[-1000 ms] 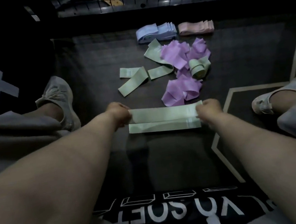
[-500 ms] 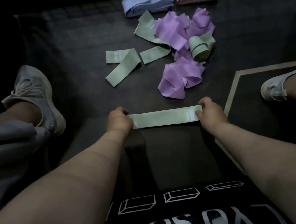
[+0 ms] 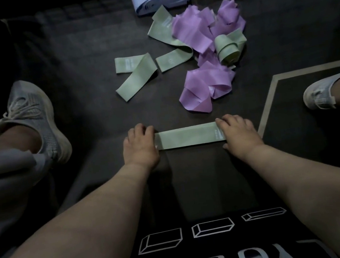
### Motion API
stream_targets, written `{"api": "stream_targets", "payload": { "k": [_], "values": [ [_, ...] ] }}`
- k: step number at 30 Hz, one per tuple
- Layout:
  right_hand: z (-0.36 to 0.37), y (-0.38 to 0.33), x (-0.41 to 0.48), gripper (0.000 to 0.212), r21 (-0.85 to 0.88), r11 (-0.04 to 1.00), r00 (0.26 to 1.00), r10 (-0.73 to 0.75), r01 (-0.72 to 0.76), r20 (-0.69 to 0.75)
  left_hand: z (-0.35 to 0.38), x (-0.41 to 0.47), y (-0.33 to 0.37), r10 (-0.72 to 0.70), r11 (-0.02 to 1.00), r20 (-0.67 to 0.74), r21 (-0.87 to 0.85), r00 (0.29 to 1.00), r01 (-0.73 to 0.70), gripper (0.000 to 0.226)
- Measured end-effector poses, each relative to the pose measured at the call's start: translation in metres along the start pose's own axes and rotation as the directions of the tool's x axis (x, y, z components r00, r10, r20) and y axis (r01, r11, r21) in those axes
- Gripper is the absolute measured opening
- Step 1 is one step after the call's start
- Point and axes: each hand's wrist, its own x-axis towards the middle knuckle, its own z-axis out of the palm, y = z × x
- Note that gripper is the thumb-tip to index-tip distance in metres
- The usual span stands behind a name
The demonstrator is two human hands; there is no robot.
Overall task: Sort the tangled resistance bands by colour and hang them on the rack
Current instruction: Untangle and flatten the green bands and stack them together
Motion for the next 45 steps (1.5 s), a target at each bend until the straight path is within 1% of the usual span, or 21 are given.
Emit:
{"api": "stream_targets", "payload": {
  "k": [3, 6, 8, 10, 11, 12, 13, 14, 16, 17, 19, 23, 25, 26, 29, 31, 35, 37, 40, 42, 45],
  "values": [
    [0.002, -0.004, 0.005, 0.059, -0.062, 0.998, 0.998, 0.002, -0.006, -0.068, 0.005, 0.004, 0.001, 0.002, 0.997, 0.073, 0.081, 0.997, -0.008, 0.051],
    [-0.001, -0.004, 0.010, 0.052, -0.020, 1.000, 0.998, 0.010, -0.011, -0.061, 0.005, 0.008, 0.001, -0.013, 0.998, 0.097, 0.065, 0.995, 0.007, 0.044],
    [-0.002, -0.001, 0.012, 0.055, 0.039, 0.999, 0.999, 0.010, -0.009, -0.032, 0.004, 0.009, 0.000, -0.021, 0.999, 0.110, 0.045, 0.994, 0.016, 0.046],
    [-0.002, 0.000, 0.010, 0.069, 0.162, 0.986, 0.999, 0.044, -0.046, 0.014, 0.001, 0.006, 0.002, -0.066, 0.998, 0.127, -0.002, 0.990, 0.067, 0.055],
    [-0.002, -0.002, 0.008, 0.079, 0.254, 0.961, 0.994, 0.098, -0.104, 0.037, 0.001, 0.004, 0.004, -0.125, 0.989, 0.123, -0.060, 0.984, 0.133, 0.062],
    [-0.001, -0.006, 0.006, 0.086, 0.351, 0.916, 0.981, 0.190, -0.195, 0.049, 0.001, 0.002, 0.007, -0.222, 0.960, 0.126, -0.148, 0.967, 0.240, 0.066],
    [-0.001, -0.011, 0.004, 0.087, 0.448, 0.840, 0.947, 0.314, -0.307, 0.061, 0.000, 0.000, 0.011, -0.352, 0.887, 0.153, -0.261, 0.923, 0.382, 0.068],
    [-0.004, -0.018, 0.003, 0.083, 0.541, 0.722, 0.885, 0.456, -0.431, 0.096, -0.002, 0.001, 0.015, -0.484, 0.763, 0.207, -0.375, 0.850, 0.526, 0.066],
    [-0.008, -0.031, 0.006, 0.065, 0.638, 0.461, 0.726, 0.646, -0.617, 0.236, -0.003, 0.004, 0.022, -0.635, 0.522, 0.324, -0.490, 0.702, 0.698, 0.054],
    [-0.009, -0.035, 0.008, 0.055, 0.627, 0.411, 0.688, 0.664, -0.662, 0.292, -0.002, 0.005, 0.024, -0.654, 0.475, 0.351, -0.499, 0.670, 0.725, 0.047],
    [-0.009, -0.039, 0.010, 0.045, 0.600, 0.424, 0.692, 0.643, -0.679, 0.329, 0.002, 0.007, 0.025, -0.640, 0.496, 0.346, -0.496, 0.686, 0.713, 0.040],
    [-0.010, -0.032, 0.011, 0.043, 0.586, 0.418, 0.676, 0.658, -0.694, 0.331, 0.001, 0.004, 0.016, -0.578, 0.615, 0.311, -0.442, 0.754, 0.653, 0.036],
    [-0.015, -0.032, 0.010, 0.050, 0.594, 0.433, 0.668, 0.700, -0.678, 0.253, -0.002, 0.004, 0.012, -0.580, 0.636, 0.292, -0.422, 0.761, 0.646, 0.037],
    [-0.019, -0.034, 0.009, 0.053, 0.619, 0.466, 0.686, 0.708, -0.632, 0.168, -0.005, 0.005, 0.011, -0.591, 0.636, 0.276, -0.419, 0.758, 0.648, 0.038],
    [-0.034, -0.046, 0.016, 0.052, 0.642, 0.664, 0.792, 0.594, -0.383, -0.142, -0.017, 0.024, 0.008, -0.624, 0.610, 0.239, -0.445, 0.744, 0.655, 0.040],
    [-0.047, -0.055, 0.032, 0.046, 0.622, 0.738, 0.853, 0.478, -0.261, -0.209, -0.030, 0.047, 0.004, -0.610, 0.592, 0.216, -0.514, 0.762, 0.620, 0.040],
    [-0.071, -0.079, 0.074, 0.035, 0.655, 0.750, 0.943, 0.276, -0.089, -0.188, -0.060, 0.106, -0.011, -0.637, 0.523, 0.162, -0.627, 0.754, 0.577, 0.041],
    [-0.078, -0.089, 0.093, 0.035, 0.685, 0.728, 0.973, 0.168, -0.015, -0.157, -0.071, 0.136, -0.020, -0.641, 0.537, 0.133, -0.626, 0.756, 0.565, 0.044],
    [-0.084, -0.106, 0.119, 0.040, 0.694, 0.720, 0.999, 0.016, 0.013, -0.036, -0.082, 0.178, -0.030, -0.618, 0.574, 0.064, -0.645, 0.784, 0.505, 0.047],
    [-0.087, -0.118, 0.139, 0.043, 0.702, 0.712, 1.000, -0.018, 0.006, 0.009, -0.087, 0.203, -0.034, -0.612, 0.573, 0.054, -0.658, 0.789, 0.489, 0.046],
    [-0.089, -0.133, 0.164, 0.043, 0.751, 0.657, 0.998, 0.014, -0.061, 0.069, -0.089, 0.230, -0.035, -0.611, 0.529, 0.073, -0.703, 0.788, 0.476, 0.043]
  ]
}}
